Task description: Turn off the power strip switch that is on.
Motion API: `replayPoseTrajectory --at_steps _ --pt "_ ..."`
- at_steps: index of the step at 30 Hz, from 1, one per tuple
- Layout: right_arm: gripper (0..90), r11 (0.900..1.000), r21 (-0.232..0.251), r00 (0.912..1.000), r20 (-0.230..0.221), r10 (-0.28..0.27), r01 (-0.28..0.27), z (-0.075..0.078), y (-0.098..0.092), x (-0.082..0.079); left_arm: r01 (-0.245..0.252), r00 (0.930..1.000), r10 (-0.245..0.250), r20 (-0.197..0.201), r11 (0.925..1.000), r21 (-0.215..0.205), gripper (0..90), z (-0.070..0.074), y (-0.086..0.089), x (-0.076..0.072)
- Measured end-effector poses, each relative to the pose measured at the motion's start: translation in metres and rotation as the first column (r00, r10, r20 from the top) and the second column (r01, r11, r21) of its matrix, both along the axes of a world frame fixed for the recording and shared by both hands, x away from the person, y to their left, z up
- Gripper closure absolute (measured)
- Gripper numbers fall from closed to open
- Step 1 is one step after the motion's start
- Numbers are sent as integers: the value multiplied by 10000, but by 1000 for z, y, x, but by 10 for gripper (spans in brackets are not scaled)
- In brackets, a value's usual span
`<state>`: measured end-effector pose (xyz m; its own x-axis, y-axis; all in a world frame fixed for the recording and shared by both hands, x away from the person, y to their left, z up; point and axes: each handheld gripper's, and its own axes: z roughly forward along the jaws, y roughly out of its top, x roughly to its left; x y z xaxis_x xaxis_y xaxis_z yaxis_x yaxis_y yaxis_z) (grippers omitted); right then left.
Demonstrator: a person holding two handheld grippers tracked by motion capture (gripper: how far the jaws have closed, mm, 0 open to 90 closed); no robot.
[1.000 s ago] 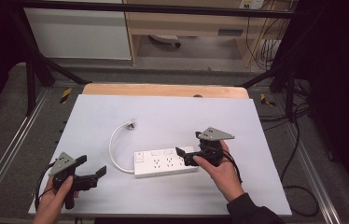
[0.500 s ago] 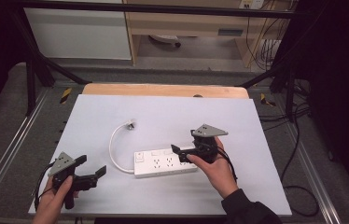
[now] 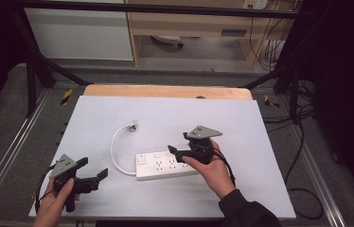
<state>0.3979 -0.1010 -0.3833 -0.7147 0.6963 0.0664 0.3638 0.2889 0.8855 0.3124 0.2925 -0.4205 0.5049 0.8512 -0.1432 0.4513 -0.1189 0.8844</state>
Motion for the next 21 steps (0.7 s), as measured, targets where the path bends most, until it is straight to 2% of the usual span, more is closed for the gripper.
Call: replayPoseTrajectory --at_steps 1,3,6,7,12,13,21 --pt "343 10000 -66 10000 -17 51 -51 -1 2 0 -11 10000 11 -2 10000 -10 66 0 0 0" --pt "365 9999 -125 10000 -2 75 -75 -2 2 1 5 10000 -5 8 10000 -9 66 0 0 0" --pt "448 9995 -251 9998 -11 186 -186 -3 4 1 8 10000 -8 9 10000 -13 66 0 0 0" --pt "506 9993 -312 9998 -19 193 -194 -4 5 2 7 10000 -7 15 10000 -13 67 0 0 0" --pt "585 9985 -556 10000 43 -7 10 -6 6 3 11 10000 -11 24 10000 -31 66 0 0 0" --pt "628 9982 -597 10000 88 -3 8 -7 7 4 0 10000 0 13 10000 -42 66 0 0 0" --pt "756 9979 -636 9996 224 174 -159 -11 13 4 0 10000 0 38 10000 -54 66 1 0 0"
